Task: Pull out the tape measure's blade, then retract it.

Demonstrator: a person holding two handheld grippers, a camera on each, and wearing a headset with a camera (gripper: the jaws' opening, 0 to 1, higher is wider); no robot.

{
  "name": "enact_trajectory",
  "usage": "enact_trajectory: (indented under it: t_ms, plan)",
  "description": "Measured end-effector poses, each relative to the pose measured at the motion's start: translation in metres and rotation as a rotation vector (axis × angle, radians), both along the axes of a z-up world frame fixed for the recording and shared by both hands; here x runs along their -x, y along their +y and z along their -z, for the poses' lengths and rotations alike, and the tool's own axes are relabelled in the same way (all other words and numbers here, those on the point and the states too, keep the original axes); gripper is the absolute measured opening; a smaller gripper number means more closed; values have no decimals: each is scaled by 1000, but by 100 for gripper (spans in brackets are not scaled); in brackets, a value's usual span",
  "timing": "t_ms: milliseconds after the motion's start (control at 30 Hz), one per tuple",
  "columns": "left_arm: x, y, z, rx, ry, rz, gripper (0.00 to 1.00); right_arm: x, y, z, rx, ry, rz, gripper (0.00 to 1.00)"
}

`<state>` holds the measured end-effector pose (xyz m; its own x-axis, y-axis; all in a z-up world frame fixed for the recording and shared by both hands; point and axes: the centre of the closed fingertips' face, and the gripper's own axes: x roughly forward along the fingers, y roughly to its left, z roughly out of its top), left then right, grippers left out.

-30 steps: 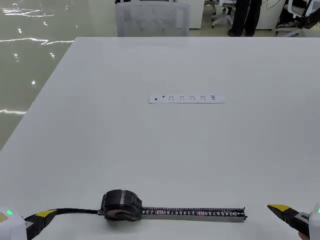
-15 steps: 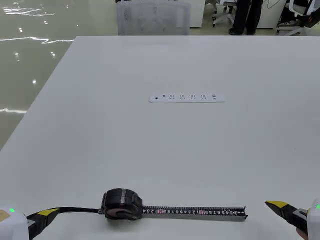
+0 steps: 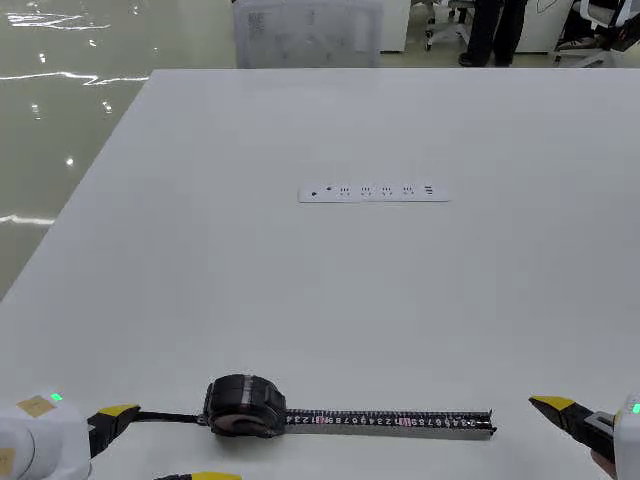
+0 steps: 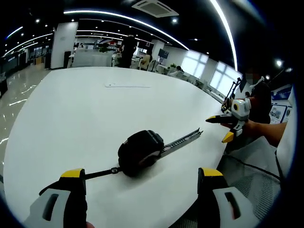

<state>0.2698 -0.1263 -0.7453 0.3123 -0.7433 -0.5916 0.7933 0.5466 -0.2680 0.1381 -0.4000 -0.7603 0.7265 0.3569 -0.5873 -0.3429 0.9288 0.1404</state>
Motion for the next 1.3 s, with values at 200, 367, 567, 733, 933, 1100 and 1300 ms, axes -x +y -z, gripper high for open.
enact_trajectory:
  t_ms: [200, 367, 567, 733, 933, 1100, 1300]
  plan:
    - [-1, -7, 1, -18, 8, 11, 93, -1, -2, 0, 3, -5, 2, 95]
    - [-7, -11, 2, -37, 25, -10, 92, -1, -3, 0, 2, -4, 3, 95]
    - [-8, -20, 4, -56, 36, -1, 91, 0, -4, 1, 1, -6, 7, 94]
    - [-4, -33, 10, -71, 71, 9, 91, 0, -4, 2, 0, -5, 9, 94]
    - [-3, -46, 12, -83, 86, 17, 90, -1, -5, 1, -1, -10, 10, 94]
    - [-3, -51, 18, -109, 110, 7, 90, -3, -5, 1, -2, -13, 8, 94]
    - [-2, -57, 22, -118, 128, -3, 89, -2, -6, 3, -9, -7, 9, 94]
